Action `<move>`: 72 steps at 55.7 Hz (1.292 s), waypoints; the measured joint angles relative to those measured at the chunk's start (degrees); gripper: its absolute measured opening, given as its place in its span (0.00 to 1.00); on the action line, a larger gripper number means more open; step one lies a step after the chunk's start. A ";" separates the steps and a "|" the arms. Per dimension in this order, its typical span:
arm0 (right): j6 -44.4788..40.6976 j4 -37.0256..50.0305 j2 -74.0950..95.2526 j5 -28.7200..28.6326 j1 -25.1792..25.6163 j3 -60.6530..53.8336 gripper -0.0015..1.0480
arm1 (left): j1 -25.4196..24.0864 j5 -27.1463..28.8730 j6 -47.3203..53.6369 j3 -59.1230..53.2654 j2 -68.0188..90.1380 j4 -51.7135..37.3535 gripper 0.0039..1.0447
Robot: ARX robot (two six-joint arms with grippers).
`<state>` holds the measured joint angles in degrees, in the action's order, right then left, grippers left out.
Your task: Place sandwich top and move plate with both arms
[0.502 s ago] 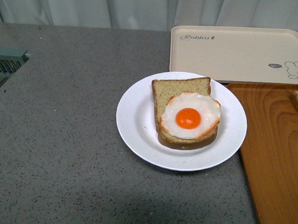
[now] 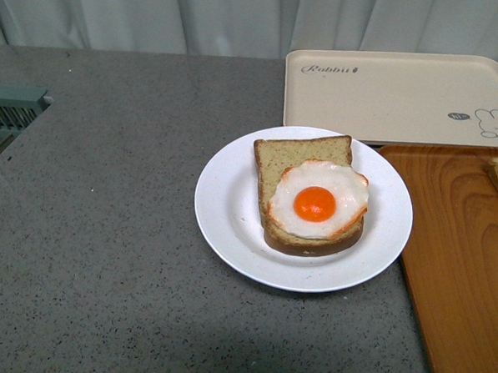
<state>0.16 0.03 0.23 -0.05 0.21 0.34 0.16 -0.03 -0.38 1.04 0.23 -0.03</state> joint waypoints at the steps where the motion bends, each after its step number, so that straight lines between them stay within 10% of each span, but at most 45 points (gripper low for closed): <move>1: 0.00 0.00 0.00 0.00 0.00 0.00 0.91 | 0.00 0.00 0.00 -0.02 0.00 0.00 0.94; 72: 0.00 0.00 0.00 0.00 0.00 0.00 0.91 | 0.00 0.00 0.00 0.00 0.00 0.00 0.94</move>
<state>0.16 0.03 0.23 -0.05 0.21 0.34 0.16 -0.03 -0.38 1.04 0.23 -0.03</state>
